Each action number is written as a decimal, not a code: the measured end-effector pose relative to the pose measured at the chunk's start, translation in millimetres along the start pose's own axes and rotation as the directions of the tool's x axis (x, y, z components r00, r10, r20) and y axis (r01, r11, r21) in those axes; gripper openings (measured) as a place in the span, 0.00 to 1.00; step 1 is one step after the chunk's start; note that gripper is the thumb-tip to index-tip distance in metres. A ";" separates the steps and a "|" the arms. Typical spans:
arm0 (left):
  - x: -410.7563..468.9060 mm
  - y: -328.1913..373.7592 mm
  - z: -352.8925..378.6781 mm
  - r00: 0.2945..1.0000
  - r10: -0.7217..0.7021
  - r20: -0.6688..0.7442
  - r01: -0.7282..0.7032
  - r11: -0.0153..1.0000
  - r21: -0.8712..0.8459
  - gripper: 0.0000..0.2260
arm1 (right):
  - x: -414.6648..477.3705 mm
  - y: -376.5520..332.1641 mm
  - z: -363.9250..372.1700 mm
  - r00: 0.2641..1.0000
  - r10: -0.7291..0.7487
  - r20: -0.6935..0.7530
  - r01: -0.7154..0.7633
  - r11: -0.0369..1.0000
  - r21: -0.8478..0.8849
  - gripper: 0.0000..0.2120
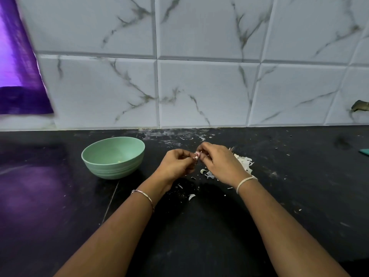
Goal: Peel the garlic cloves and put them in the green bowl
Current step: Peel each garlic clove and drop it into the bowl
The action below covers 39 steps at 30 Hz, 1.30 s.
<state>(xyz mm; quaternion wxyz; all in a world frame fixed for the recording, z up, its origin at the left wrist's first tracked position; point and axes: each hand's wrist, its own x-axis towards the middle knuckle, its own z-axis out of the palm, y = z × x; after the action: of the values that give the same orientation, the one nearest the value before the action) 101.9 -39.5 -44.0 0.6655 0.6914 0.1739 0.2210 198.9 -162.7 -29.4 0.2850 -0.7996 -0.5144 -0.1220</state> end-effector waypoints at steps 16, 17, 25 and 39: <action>2.7 1.1 0.4 0.963 0.263 -0.053 -0.231 0.912 0.339 0.06 | -1.8 -2.5 0.7 0.996 0.051 -0.072 -0.063 0.984 -0.167 0.09; 2.5 1.3 -0.1 0.962 0.268 -0.061 -0.233 0.914 0.332 0.06 | -2.3 -3.5 0.3 0.995 0.052 -0.085 -0.068 0.980 -0.189 0.09; -3.6 7.3 -6.7 0.991 0.134 0.003 -0.134 0.990 -0.046 0.01 | -0.4 -6.1 2.3 0.990 0.116 -0.085 -0.121 0.991 -0.054 0.10; -2.3 8.0 -19.3 0.992 -0.020 0.126 0.059 0.946 -0.318 0.04 | 1.7 -13.5 11.9 0.978 0.203 0.048 -0.196 0.816 0.545 0.16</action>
<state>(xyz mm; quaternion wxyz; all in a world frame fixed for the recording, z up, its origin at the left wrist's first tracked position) 89.2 -24.9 -35.9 0.7828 0.5823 0.1087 0.1906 186.5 -150.3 -33.8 0.5153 -0.7336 -0.4396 0.0555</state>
